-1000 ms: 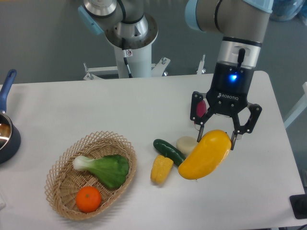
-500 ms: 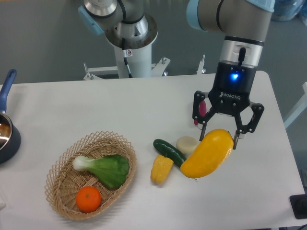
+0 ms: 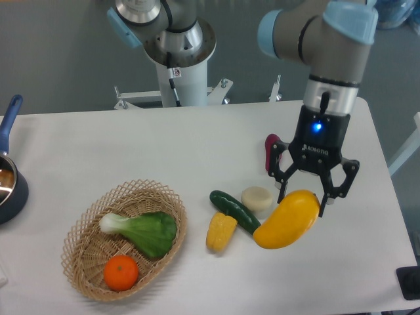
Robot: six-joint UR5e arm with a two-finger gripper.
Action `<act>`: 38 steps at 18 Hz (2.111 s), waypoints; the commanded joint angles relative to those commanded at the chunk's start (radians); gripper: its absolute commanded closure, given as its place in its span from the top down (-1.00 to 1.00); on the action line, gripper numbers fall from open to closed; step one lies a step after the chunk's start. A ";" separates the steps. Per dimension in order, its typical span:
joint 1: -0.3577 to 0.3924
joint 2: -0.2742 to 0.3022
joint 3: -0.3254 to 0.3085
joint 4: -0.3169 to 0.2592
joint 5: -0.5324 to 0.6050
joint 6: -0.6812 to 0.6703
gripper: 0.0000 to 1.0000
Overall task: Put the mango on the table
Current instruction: 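Lift the held yellow mango with the gripper and carry it sideways, then lower the yellow mango toward the table beside the cucumber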
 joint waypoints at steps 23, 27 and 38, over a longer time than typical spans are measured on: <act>0.051 -0.264 0.020 0.075 -0.032 -0.044 -0.02; 0.041 -0.279 0.021 0.090 -0.032 -0.090 -0.02; 0.020 -0.347 0.055 0.097 -0.003 -0.051 -0.02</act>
